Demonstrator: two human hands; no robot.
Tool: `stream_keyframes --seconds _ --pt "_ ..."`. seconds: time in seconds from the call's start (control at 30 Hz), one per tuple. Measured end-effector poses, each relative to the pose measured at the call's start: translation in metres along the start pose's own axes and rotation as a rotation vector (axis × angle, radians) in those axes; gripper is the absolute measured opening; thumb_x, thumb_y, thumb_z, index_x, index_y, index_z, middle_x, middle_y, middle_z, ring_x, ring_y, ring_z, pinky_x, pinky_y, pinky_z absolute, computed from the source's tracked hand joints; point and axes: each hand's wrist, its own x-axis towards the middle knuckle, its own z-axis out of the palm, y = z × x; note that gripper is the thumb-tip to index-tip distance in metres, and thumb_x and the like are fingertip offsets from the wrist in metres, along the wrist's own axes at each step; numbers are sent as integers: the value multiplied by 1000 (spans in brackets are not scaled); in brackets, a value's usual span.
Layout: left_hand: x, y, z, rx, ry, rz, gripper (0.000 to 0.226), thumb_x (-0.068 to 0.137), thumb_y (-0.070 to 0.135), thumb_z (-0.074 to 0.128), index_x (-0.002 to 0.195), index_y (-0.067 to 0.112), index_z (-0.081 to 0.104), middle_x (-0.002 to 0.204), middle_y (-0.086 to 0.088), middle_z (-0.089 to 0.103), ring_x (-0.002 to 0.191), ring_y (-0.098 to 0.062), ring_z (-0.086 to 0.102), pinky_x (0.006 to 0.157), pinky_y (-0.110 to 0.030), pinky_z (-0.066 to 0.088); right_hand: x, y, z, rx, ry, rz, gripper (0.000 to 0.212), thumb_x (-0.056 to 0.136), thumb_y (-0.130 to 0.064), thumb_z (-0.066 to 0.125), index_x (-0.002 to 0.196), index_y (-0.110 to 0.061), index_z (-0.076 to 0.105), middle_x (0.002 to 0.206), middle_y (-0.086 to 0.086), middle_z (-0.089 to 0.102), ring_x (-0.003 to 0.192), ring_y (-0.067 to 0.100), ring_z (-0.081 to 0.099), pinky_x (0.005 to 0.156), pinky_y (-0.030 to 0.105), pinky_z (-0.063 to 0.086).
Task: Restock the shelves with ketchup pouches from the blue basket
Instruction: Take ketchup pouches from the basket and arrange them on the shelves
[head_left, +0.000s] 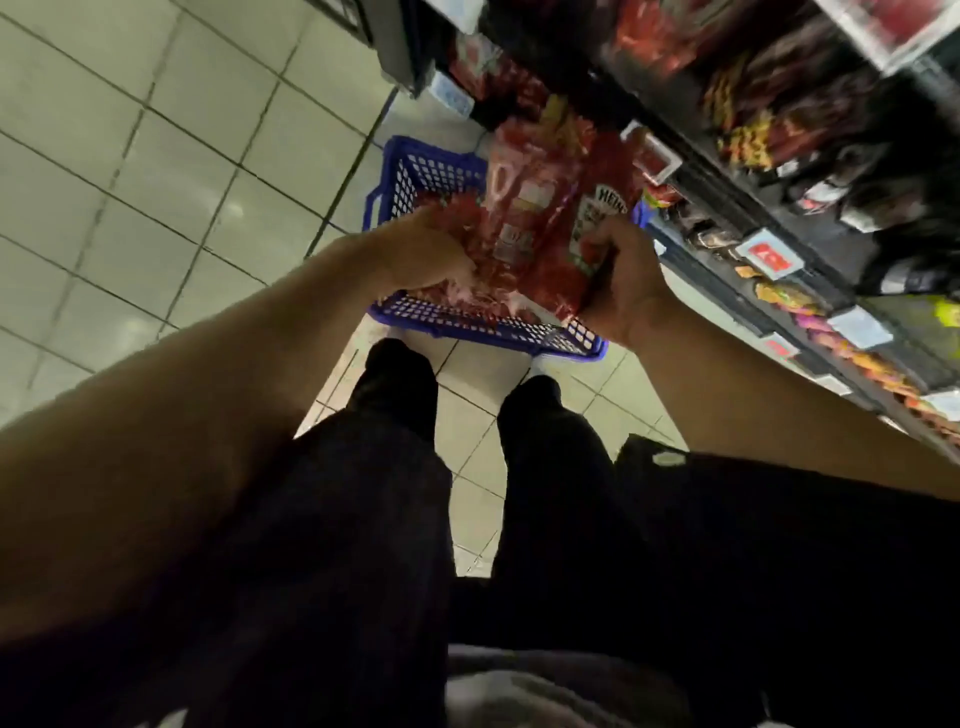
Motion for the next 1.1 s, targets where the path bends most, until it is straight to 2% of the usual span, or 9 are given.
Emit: stream_keyframes --seconds 0.13,0.3,0.4,0.47,0.57,0.67,0.8,0.93,1.1 --pt "-64 45 -18 -164 -105 108 64 71 -8 75 126 21 60 115 -3 73 106 -19 70 94 -38 56 -62 -13 44 48 -78 -54 31 83 -7 41 104 -3 62 106 19 64 102 36 62 108 61 42" --pt "-116 78 -29 -298 -231 158 72 78 -30 48 144 -2 39 126 -31 62 109 -40 66 92 -52 57 -125 -20 75 -37 -178 -84 49 82 -10 46 130 -2 54 119 23 64 106 37 63 100 60 49" --pt "-130 87 -35 -385 -221 167 70 79 -28 50 144 -5 36 118 -31 63 92 -31 72 72 -41 62 -149 -24 82 -19 -174 -140 31 90 -7 45 118 -2 58 99 20 70 91 36 69 79 53 59" --pt "-138 93 -41 -441 -202 143 65 81 -23 55 141 -7 38 103 -25 66 75 -24 73 61 -34 59 -167 -25 82 -15 -144 -211 22 93 -2 49 110 -3 62 94 18 73 83 32 73 75 48 60" --pt "-146 99 -50 -590 -256 84 40 80 -7 63 120 -3 58 100 -21 72 82 -32 74 70 -42 60 -188 -23 71 -153 -37 -379 18 97 -5 58 111 -8 69 100 12 77 86 29 74 83 47 60" --pt "-157 112 -53 -637 -318 74 32 74 4 72 105 5 64 94 -16 76 83 -32 75 71 -44 61 -209 -17 61 -183 20 -458 29 96 -8 63 125 -4 65 118 21 71 104 39 68 96 58 52" --pt "-172 133 -51 -524 -170 180 56 68 12 84 121 6 65 105 -12 77 92 -28 76 71 -38 61 -235 -13 58 -169 46 -582 45 90 -7 68 132 3 57 124 24 68 105 36 68 94 53 57" --pt "-197 156 -52 -428 -113 260 42 80 2 76 121 7 67 107 -12 77 97 -30 75 79 -43 62 -265 -26 59 -177 10 -661 45 78 -10 75 121 -5 64 109 13 75 93 25 73 84 43 61" --pt "-234 191 -58 -509 -135 321 41 79 -9 61 119 -2 66 112 -26 70 103 -42 68 94 -55 55 -292 -65 61 -199 -42 -735 33 84 -24 77 114 -12 70 108 14 76 90 27 74 82 42 59"
